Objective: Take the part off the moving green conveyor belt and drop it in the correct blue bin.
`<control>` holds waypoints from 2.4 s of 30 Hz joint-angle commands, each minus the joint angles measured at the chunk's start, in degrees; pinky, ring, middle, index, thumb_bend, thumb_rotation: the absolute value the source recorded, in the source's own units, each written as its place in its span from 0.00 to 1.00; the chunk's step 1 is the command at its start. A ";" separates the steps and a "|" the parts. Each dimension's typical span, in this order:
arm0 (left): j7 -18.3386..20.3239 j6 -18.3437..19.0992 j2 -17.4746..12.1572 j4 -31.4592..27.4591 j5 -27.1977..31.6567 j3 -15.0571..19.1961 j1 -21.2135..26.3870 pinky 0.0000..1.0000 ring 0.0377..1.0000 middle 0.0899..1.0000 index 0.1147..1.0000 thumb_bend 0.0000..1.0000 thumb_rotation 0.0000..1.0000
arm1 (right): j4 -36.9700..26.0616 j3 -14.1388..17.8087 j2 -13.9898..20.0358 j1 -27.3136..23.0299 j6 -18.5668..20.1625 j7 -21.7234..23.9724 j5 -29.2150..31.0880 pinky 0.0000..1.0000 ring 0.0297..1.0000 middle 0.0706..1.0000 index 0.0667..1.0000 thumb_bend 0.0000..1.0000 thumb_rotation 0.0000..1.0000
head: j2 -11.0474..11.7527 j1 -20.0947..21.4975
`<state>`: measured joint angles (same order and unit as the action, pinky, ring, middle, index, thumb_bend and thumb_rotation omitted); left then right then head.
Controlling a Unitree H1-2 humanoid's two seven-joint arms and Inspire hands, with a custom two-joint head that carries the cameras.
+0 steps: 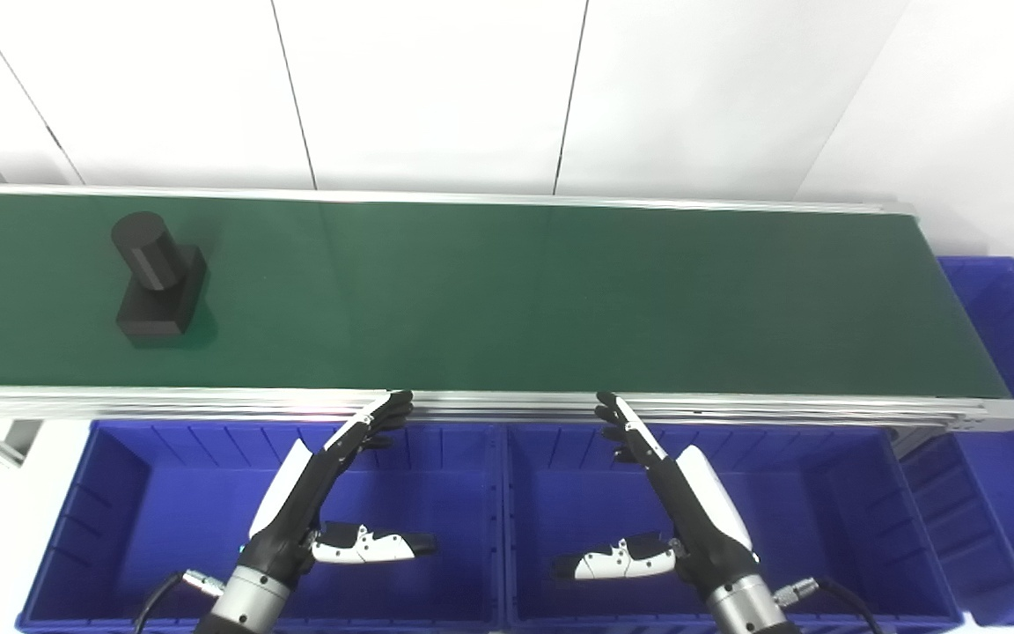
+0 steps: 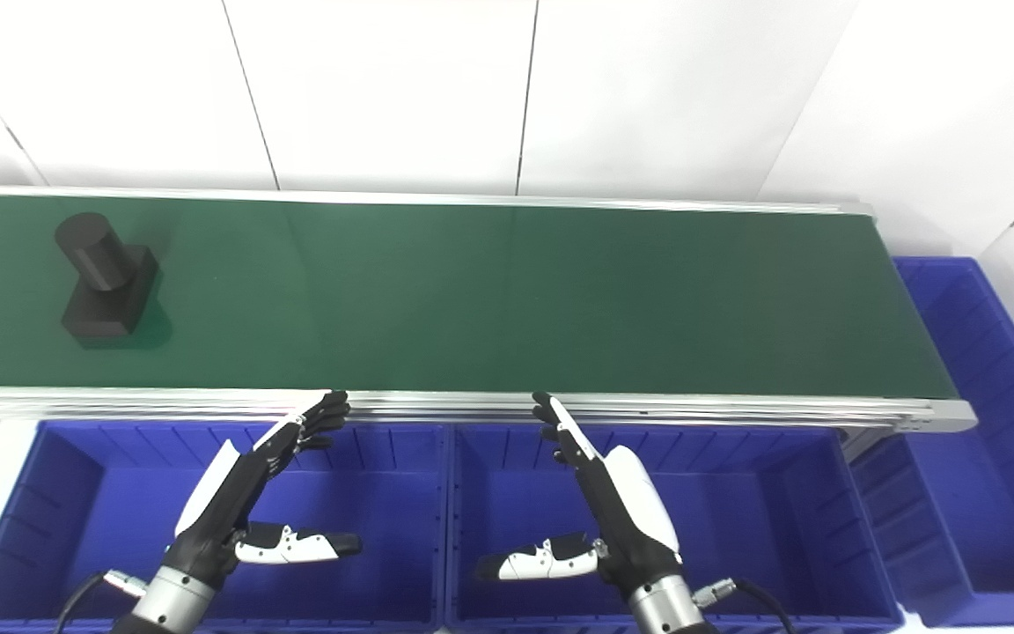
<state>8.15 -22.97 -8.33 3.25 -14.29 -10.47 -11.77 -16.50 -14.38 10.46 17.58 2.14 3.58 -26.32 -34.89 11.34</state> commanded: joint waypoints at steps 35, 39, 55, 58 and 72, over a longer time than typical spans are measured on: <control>-2.03 -3.42 0.93 0.93 1.29 -0.70 0.55 0.74 0.78 0.80 0.82 0.97 0.30 | -2.29 5.38 -1.46 -0.67 -15.57 -4.57 8.82 0.88 0.92 0.94 1.00 0.88 0.34 | 7.36 -17.38; -3.33 -3.86 1.62 1.87 0.83 -0.81 0.95 0.73 0.78 0.80 0.81 0.99 0.30 | -4.69 5.96 -2.23 -2.42 -14.23 -4.43 7.89 0.87 0.91 0.93 1.00 0.89 0.38 | 9.09 -17.76; -4.18 -3.92 0.74 5.01 3.26 -2.80 2.92 0.70 0.76 0.78 0.77 1.00 0.25 | -7.92 6.61 -4.64 -14.12 -4.26 -0.54 6.12 0.86 0.90 0.90 0.96 0.95 0.36 | 11.42 -17.40; -4.38 -3.91 0.44 5.25 3.23 -3.38 3.28 0.69 0.75 0.77 0.77 1.00 0.26 | -7.16 6.39 -4.58 -16.54 -3.34 0.13 5.57 0.84 0.89 0.89 0.96 0.93 0.36 | 11.29 -17.18; -3.32 -3.95 0.18 5.30 4.68 -4.90 3.81 0.66 0.73 0.75 0.75 1.00 0.28 | -3.23 5.42 -4.10 -26.10 3.37 4.92 5.29 0.87 0.90 0.92 0.98 0.88 0.38 | 10.60 -16.74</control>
<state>5.00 -24.55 -7.80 9.30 -10.50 -15.05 -9.12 -19.27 -8.80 6.42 -6.12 4.66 8.30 -21.04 -24.17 -5.54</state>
